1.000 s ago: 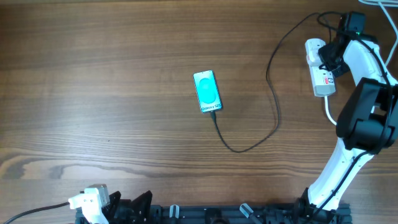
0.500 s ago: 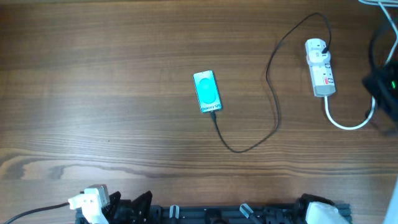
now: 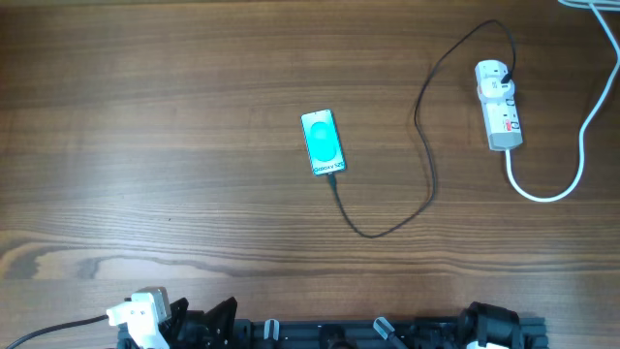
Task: Plug charger to phone and switch on socket
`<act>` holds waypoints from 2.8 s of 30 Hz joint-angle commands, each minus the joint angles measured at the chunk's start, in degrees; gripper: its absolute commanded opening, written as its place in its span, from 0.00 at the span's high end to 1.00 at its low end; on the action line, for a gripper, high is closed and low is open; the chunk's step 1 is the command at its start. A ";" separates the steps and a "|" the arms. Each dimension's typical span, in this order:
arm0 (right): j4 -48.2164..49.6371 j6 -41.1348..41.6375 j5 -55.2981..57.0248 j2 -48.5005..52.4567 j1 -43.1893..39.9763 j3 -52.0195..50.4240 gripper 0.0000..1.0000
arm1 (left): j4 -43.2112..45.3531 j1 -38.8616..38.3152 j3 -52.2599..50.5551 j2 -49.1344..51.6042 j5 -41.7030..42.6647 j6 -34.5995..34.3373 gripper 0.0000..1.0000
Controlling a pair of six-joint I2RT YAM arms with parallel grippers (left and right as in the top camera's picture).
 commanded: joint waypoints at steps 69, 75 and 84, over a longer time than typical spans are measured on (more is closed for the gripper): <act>93.09 -18.16 -15.87 -12.28 3.52 -96.50 0.00 | 3.52 0.11 -4.94 -0.22 1.55 2.91 0.00; 93.09 -18.18 -15.87 -12.28 3.52 -96.50 0.00 | 58.49 0.11 -33.97 -0.59 -7.32 12.35 0.00; 93.09 -18.16 -15.87 -12.28 3.52 -96.50 0.00 | 71.56 0.07 -46.47 -0.59 -23.93 20.09 0.00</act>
